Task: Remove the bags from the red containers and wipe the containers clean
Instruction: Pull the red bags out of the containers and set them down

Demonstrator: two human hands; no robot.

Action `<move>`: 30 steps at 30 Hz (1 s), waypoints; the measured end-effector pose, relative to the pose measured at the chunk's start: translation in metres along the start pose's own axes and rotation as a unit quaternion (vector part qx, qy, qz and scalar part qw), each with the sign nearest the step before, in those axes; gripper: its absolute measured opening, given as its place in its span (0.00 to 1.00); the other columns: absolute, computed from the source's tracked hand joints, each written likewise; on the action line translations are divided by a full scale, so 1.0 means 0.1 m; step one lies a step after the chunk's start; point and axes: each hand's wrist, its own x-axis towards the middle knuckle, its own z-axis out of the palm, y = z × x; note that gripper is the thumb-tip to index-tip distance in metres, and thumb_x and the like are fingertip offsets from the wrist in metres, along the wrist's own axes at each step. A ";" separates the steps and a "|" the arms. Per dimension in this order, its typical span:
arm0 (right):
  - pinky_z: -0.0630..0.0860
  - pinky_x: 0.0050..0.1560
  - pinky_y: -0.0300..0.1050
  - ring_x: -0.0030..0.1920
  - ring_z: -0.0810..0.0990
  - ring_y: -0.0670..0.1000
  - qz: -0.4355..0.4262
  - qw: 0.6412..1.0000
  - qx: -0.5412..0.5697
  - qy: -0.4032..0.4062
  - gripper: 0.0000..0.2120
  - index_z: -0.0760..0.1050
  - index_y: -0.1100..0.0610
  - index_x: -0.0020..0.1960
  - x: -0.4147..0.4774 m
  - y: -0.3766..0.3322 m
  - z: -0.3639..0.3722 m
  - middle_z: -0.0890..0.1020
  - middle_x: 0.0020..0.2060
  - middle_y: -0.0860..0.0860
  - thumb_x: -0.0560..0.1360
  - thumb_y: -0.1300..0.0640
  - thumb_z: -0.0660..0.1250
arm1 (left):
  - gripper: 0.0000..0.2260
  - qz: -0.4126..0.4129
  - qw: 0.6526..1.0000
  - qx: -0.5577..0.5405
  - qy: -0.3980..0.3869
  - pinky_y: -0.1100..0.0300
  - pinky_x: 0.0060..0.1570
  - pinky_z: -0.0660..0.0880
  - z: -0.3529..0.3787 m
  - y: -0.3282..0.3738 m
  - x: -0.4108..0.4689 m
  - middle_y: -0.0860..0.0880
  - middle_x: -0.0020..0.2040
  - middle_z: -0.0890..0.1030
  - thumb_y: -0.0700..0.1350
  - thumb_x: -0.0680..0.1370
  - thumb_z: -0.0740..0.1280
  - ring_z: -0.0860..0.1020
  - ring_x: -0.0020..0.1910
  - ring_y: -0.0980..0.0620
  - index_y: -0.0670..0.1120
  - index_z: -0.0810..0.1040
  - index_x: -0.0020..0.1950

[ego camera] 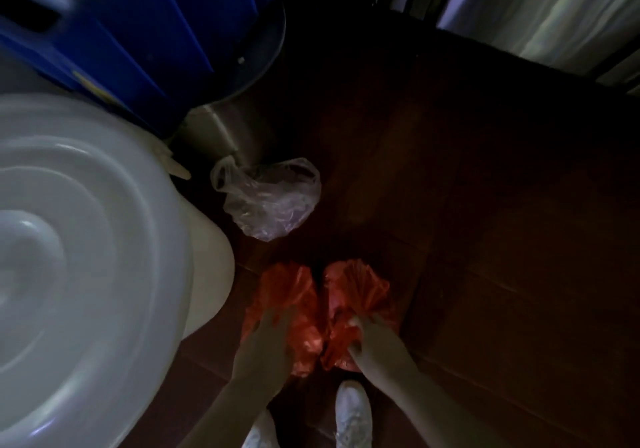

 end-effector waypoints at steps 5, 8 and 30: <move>0.66 0.63 0.30 0.62 0.72 0.41 -0.146 0.985 -0.037 0.082 0.16 0.70 0.46 0.66 -0.46 -0.73 -0.53 0.70 0.63 0.42 0.78 0.55 0.62 | 0.21 0.124 0.972 -0.087 0.182 0.58 0.48 0.78 -0.72 -0.03 -0.44 0.53 0.59 0.78 0.51 0.76 0.60 0.80 0.53 0.50 0.53 0.72 0.69; 0.65 0.59 0.27 0.59 0.74 0.41 -0.218 0.965 -0.051 0.138 0.15 0.74 0.48 0.62 -0.65 -1.38 -0.80 0.74 0.58 0.42 0.76 0.56 0.63 | 0.17 0.152 0.939 -0.119 0.284 0.61 0.44 0.77 -1.25 -0.16 -0.75 0.56 0.50 0.81 0.51 0.74 0.61 0.80 0.46 0.54 0.51 0.78 0.61; 0.74 0.56 0.48 0.64 0.68 0.56 -0.230 0.933 -0.267 0.076 0.22 0.65 0.50 0.71 0.06 -4.70 0.81 0.67 0.64 0.54 0.78 0.52 0.64 | 0.32 -0.043 0.981 0.003 0.187 0.52 0.71 0.62 -1.77 -3.91 -1.34 0.50 0.80 0.50 0.60 0.78 0.63 0.51 0.77 0.48 0.57 0.55 0.79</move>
